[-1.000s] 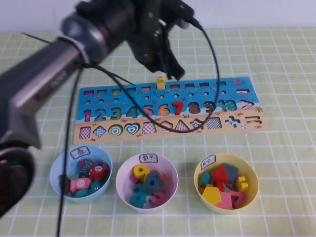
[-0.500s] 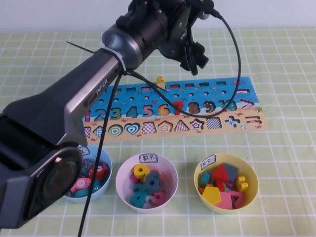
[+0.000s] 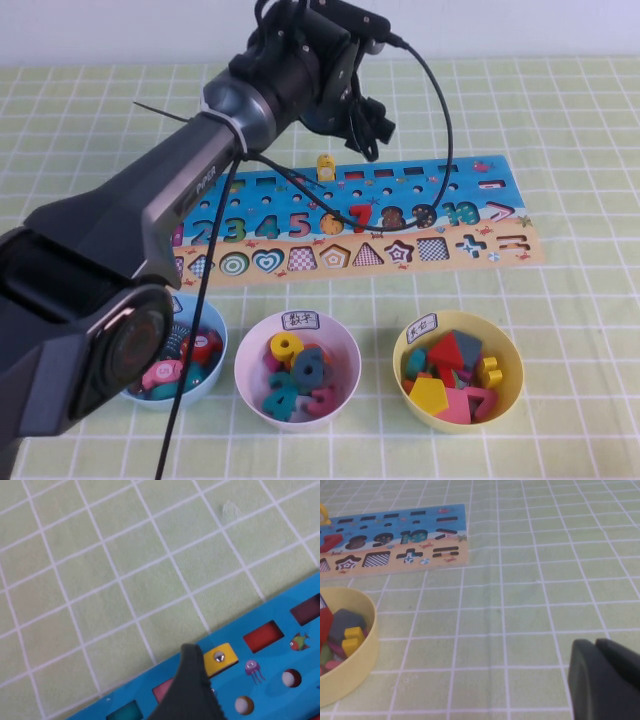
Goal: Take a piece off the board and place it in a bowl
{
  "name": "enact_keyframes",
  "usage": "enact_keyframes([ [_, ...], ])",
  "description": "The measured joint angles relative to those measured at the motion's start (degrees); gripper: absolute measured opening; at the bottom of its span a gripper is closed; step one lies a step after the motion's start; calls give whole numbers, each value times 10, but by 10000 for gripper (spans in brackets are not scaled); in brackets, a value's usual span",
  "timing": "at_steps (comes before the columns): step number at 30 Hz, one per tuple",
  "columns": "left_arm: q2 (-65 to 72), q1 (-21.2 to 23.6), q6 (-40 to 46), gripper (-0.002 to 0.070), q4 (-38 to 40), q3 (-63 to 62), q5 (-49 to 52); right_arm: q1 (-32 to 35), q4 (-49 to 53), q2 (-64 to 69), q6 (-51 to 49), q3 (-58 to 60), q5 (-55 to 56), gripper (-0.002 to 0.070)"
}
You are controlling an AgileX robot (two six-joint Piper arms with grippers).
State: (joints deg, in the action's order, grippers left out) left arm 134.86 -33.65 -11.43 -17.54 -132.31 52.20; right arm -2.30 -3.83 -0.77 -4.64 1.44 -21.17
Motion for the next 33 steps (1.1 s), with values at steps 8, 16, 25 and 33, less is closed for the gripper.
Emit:
enact_keyframes([
  [8,24,0,0,507,3,0,-23,0,0,0,0,0,0,-18],
  [16,56,7,-4,507,3,-1,-35,0,0,0,0,0,0,-18],
  [25,68,18,-12,507,18,-1,-35,0,0,0,0,0,0,-18],
  [33,70,18,-12,499,21,-1,-33,0,0,0,0,0,0,-18],
])
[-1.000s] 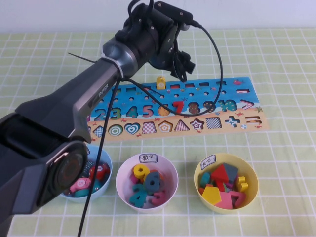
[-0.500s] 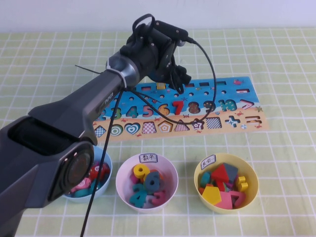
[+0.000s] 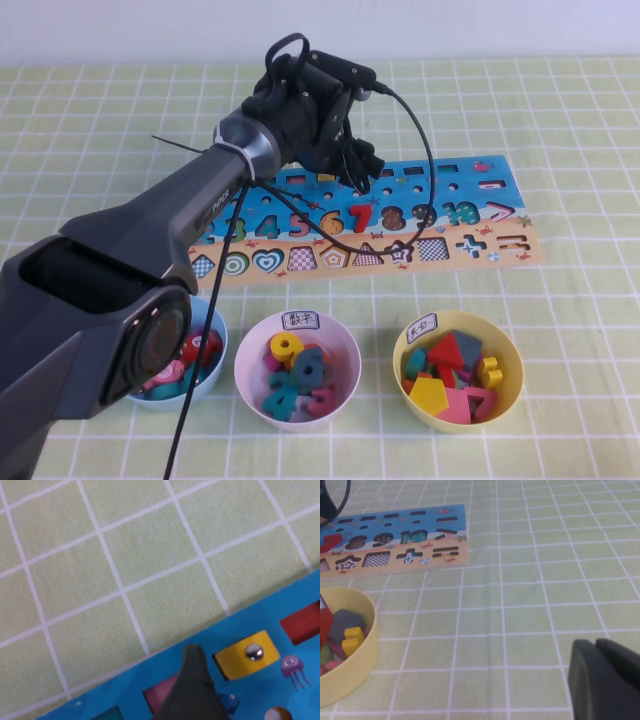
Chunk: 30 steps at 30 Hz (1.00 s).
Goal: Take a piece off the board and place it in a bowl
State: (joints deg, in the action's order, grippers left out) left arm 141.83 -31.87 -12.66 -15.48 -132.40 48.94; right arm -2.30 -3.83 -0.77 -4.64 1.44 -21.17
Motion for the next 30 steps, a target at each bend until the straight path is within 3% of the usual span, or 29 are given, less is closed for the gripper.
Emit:
enact_keyframes([
  [5,0,0,-1,413,0,0,11,0,0,0,0,0,0,-18],
  [17,0,0,-1,73,-5,0,19,0,0,0,0,0,0,-18],
  [22,0,0,-1,31,-6,0,13,0,0,0,0,0,0,-18],
  [30,0,0,-1,26,-7,-32,14,0,0,0,0,0,0,-18],
])
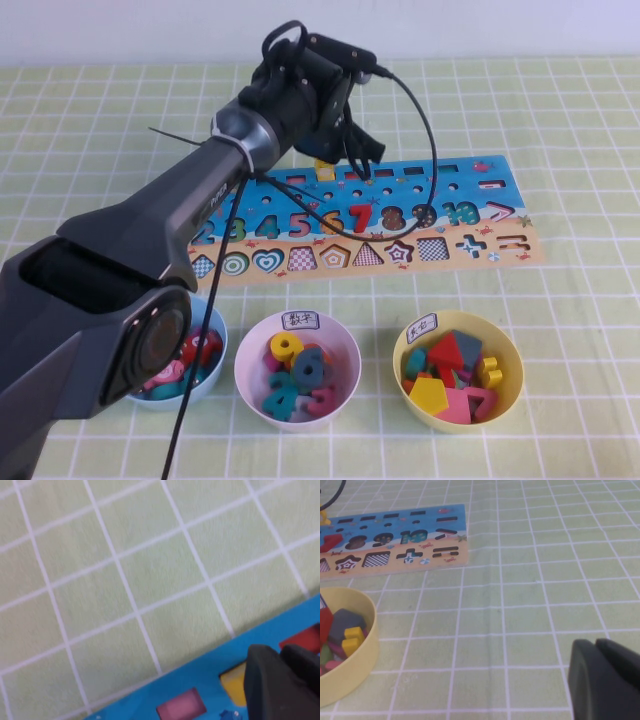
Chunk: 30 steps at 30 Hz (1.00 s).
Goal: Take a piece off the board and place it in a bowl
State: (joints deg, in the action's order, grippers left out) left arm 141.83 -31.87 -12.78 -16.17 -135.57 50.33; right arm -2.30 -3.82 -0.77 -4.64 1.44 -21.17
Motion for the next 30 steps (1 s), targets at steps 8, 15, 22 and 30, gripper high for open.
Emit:
enact_keyframes([
  [8,0,0,0,38,-4,-36,20,0,0,0,0,0,0,-18],
  [15,0,0,32,352,36,-36,30,0,0,0,0,0,0,-18],
  [22,1,0,34,493,46,-37,25,0,0,0,0,0,0,-18],
  [30,21,0,31,498,46,-37,23,0,0,0,0,0,0,-18],
])
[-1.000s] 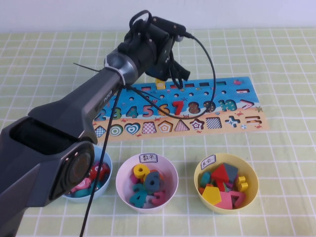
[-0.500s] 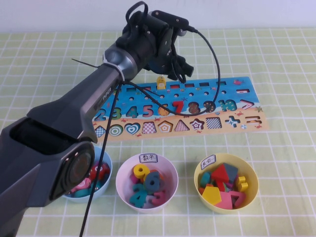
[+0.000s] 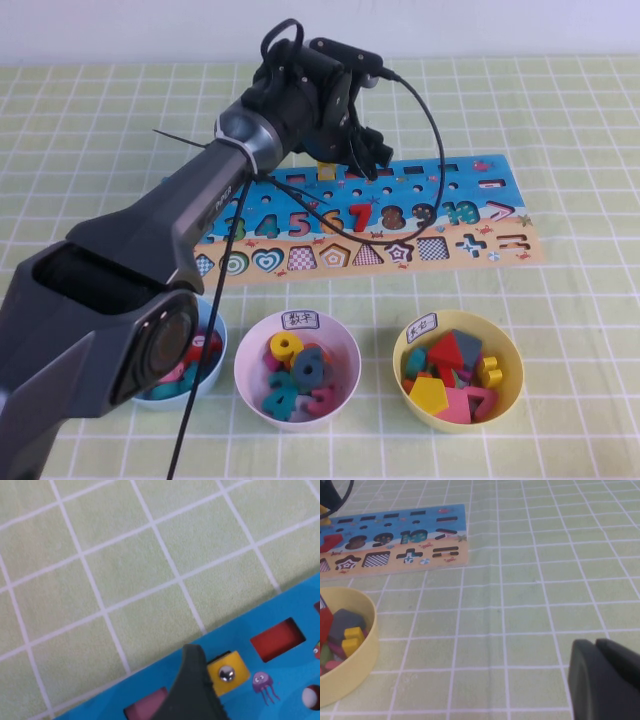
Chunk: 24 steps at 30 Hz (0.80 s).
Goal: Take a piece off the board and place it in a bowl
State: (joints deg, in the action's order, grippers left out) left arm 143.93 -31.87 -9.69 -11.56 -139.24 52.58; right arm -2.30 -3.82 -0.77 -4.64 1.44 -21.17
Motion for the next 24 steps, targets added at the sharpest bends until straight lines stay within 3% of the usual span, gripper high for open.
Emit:
enact_keyframes([
  [15,5,1,13,501,1,0,4,0,0,0,0,0,0,-18],
  [24,5,38,17,501,34,0,29,0,0,0,0,0,0,-18],
])
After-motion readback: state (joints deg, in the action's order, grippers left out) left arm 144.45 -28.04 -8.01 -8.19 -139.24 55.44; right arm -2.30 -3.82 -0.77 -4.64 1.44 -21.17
